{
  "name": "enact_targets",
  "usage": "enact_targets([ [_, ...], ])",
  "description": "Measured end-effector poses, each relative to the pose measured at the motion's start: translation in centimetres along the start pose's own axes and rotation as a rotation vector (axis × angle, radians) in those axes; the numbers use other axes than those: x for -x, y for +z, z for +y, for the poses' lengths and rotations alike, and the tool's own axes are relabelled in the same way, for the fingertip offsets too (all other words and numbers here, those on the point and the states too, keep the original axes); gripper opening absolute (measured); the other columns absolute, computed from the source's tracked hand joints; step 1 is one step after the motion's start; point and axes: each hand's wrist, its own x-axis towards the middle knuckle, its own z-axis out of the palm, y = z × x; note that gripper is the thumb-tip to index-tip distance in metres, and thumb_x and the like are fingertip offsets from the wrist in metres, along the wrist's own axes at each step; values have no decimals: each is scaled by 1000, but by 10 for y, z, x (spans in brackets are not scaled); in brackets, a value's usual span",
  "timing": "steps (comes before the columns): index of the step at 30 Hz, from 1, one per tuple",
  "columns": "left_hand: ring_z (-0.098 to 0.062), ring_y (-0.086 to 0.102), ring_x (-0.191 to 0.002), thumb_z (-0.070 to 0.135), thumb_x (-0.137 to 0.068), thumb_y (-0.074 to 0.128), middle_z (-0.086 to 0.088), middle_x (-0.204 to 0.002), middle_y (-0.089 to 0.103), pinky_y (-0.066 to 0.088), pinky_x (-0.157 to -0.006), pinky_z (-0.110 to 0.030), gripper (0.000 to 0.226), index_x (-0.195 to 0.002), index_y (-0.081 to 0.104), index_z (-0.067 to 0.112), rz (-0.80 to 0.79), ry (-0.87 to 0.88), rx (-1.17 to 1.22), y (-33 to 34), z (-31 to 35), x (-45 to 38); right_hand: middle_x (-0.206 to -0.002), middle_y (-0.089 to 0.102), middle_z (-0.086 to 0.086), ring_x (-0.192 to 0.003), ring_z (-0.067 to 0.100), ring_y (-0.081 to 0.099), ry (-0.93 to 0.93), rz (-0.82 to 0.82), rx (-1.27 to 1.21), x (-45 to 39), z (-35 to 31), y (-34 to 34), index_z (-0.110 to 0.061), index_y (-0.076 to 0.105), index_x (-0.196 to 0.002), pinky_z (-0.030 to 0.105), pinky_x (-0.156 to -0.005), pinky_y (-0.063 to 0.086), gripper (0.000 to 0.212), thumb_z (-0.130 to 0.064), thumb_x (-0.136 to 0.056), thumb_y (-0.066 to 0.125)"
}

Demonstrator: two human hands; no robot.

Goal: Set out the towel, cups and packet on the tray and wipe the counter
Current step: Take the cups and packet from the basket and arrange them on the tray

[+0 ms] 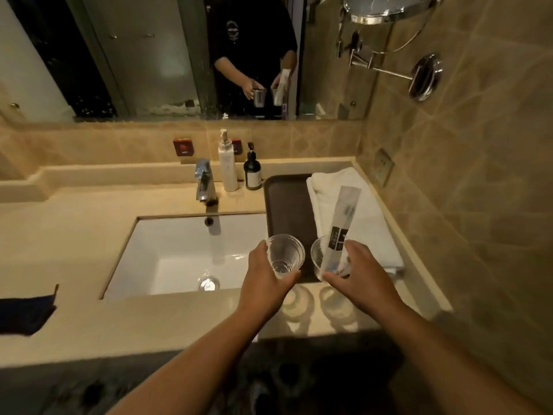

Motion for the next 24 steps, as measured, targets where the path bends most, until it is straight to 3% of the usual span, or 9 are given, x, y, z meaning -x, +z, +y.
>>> enact_targets([
  [4, -16, 47, -127, 48, -72, 80, 1, -148, 38, 38, -89, -24, 93, -143, 25, 30, -27, 5, 25, 15, -5, -100, -116, 54, -5, -98, 14, 57, 6, 24, -6, -91, 0, 15, -27, 50, -117, 30, -78, 50, 55, -49, -75, 77],
  [9, -8, 46, -118, 47, -73, 80, 0, -145, 41, 38, -88, -24, 89, -142, 27, 29, -69, -10, 26, 27, -11, -203, -128, 51, -1, -103, 13, 55, 31, 7, -40, -190, -2, 31, -23, 48, -129, 26, -80, 45, 65, -52, -78, 76],
  [12, -17, 48, -126, 45, -72, 82, 0, -146, 40, 38, -91, -26, 91, -143, 27, 27, -75, -51, 29, 39, -22, -251, -133, 52, -1, -109, 15, 58, 37, -33, -39, -239, 1, 46, -24, 49, -133, 28, -86, 50, 66, -50, -79, 77],
  [19, -18, 46, -130, 43, -73, 82, 1, -148, 38, 43, -105, -38, 95, -146, 24, 27, -70, -108, 50, 69, -47, -309, -140, 51, 1, -115, 18, 59, 33, -79, 5, -313, 22, 81, -22, 47, -136, 32, -91, 51, 63, -45, -84, 75],
  [24, -19, 45, -131, 41, -73, 82, 1, -149, 37, 40, -103, -33, 94, -146, 24, 29, -65, -152, 49, 84, -54, -329, -142, 49, -1, -119, 18, 57, 32, -92, -25, -339, 36, 89, -26, 45, -138, 33, -97, 51, 67, -48, -83, 75],
])
